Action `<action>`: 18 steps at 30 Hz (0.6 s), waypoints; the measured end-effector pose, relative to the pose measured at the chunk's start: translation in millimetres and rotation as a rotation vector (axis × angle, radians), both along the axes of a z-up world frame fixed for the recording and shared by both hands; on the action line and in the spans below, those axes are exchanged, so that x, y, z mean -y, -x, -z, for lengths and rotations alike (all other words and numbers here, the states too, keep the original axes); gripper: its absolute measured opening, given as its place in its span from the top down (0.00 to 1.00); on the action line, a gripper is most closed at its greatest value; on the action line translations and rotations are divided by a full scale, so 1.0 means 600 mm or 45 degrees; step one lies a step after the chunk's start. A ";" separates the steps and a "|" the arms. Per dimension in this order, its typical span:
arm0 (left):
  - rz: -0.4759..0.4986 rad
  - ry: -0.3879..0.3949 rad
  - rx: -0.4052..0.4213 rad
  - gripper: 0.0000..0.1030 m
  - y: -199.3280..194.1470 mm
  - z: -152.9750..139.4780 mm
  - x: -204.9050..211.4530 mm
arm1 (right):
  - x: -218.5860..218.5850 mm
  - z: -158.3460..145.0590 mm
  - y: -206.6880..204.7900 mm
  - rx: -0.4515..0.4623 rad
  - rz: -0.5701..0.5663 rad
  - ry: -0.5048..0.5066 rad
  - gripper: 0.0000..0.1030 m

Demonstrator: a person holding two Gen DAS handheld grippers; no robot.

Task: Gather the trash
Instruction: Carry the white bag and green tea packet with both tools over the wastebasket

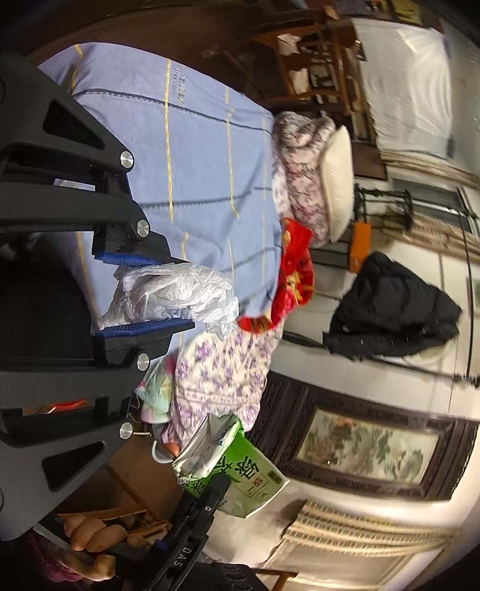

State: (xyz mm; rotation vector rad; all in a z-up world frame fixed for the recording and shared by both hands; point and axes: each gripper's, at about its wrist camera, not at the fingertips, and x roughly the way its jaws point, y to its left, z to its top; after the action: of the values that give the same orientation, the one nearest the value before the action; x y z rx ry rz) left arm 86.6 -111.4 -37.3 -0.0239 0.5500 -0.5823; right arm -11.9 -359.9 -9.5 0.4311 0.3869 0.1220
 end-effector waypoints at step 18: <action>0.260 -0.154 0.188 0.75 0.184 -0.040 0.178 | 0.115 -0.047 0.175 0.205 0.145 -0.011 0.88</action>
State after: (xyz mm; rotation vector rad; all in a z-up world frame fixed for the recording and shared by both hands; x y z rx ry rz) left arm -23.9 -217.9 -13.3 0.1901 0.4455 -0.7423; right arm -117.1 -429.2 18.5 0.4474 0.2034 0.0469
